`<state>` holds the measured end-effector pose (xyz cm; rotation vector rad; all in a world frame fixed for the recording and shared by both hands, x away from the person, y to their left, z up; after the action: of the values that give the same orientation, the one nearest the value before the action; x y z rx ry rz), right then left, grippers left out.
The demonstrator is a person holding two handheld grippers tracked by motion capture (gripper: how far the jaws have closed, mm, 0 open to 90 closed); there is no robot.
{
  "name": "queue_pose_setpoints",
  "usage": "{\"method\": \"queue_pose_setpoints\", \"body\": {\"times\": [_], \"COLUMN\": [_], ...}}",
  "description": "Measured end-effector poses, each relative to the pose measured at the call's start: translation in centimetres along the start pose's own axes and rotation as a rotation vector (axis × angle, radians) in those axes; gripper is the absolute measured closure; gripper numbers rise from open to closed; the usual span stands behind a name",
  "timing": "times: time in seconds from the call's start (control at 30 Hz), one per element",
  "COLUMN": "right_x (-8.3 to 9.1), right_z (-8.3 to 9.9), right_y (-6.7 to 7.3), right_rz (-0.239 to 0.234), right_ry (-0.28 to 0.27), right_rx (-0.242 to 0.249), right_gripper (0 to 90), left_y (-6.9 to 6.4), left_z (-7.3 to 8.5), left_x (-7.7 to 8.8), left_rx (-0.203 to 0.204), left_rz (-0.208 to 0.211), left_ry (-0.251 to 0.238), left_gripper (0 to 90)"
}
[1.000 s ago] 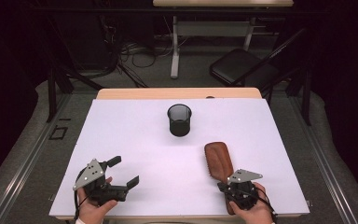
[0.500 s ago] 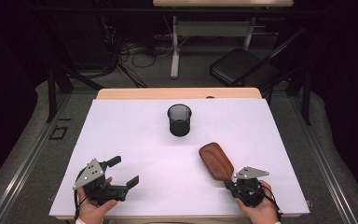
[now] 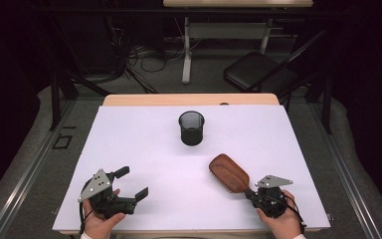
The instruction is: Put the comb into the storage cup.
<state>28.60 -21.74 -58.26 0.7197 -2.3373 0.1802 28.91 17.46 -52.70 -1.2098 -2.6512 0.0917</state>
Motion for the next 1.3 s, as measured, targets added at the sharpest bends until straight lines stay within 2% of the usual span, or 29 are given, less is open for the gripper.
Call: {"method": "queue_pose_setpoints", "body": {"times": [0.27,0.8,1.3], "right_x": [0.0,0.1,0.5], "right_z": [0.0,0.0,-0.4], "right_y": [-0.8,-1.2,-0.8], "right_rz": [0.008,0.015,-0.008], "right_ry": [-0.005,-0.013,-0.047], "right_rx": [-0.003,-0.019,-0.006], "right_gripper": [90.0,89.8,83.6], "left_y": [0.0,0.0,0.1], "left_z": [0.0,0.0,0.0], "left_x": [0.0,0.0,0.0], "left_rx": [0.0,-0.001,0.002], "left_rz": [0.0,-0.001,-0.001], "left_ry": [0.002,0.002,0.0], "left_gripper": [0.7,0.7,0.8]}}
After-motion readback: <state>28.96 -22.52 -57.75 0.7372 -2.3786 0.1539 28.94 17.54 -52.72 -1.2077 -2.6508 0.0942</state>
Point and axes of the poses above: each handheld gripper's, and its own axes: x roughly backward along the jaws, z roughly out of its underside, y roughly to its left, the point moved 6 cm from there along -x, roughly forward along the jaws, and after that the axes turned 5 degrees about -y, right-handed, at the moved point
